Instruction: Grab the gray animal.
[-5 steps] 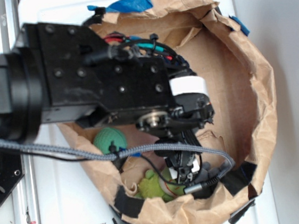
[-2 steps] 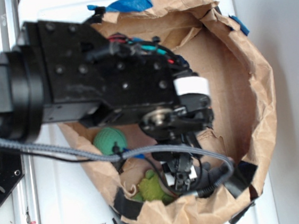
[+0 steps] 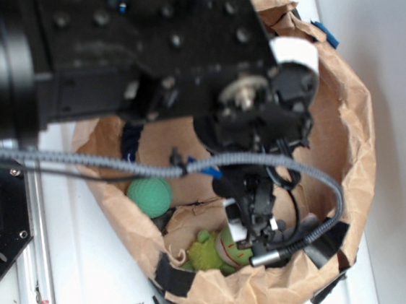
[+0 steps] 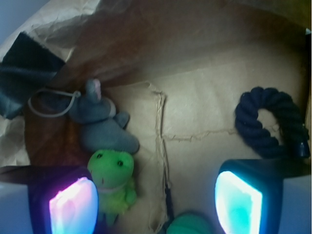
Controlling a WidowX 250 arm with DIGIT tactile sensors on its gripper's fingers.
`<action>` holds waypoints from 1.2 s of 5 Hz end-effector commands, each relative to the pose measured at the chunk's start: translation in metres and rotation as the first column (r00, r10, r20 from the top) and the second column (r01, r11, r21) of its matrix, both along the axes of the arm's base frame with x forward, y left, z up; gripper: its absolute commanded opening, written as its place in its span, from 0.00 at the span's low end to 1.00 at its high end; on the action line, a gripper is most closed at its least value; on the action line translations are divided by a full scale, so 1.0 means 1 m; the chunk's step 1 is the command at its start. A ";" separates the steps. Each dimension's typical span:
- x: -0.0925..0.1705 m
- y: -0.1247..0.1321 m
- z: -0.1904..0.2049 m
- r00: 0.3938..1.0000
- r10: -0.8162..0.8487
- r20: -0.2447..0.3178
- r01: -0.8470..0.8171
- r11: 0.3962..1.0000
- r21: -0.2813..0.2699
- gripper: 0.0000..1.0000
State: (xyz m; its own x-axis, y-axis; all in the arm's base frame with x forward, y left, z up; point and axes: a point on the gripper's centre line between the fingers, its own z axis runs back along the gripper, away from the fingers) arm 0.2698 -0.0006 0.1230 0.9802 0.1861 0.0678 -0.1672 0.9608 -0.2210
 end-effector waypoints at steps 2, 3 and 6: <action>0.024 -0.005 -0.009 0.991 -0.031 0.129 0.039 0.998 -0.057 1.00; 0.021 -0.008 -0.011 0.992 -0.048 0.119 0.056 0.996 -0.062 1.00; 0.030 -0.009 -0.042 0.991 -0.051 0.121 0.050 0.999 0.009 1.00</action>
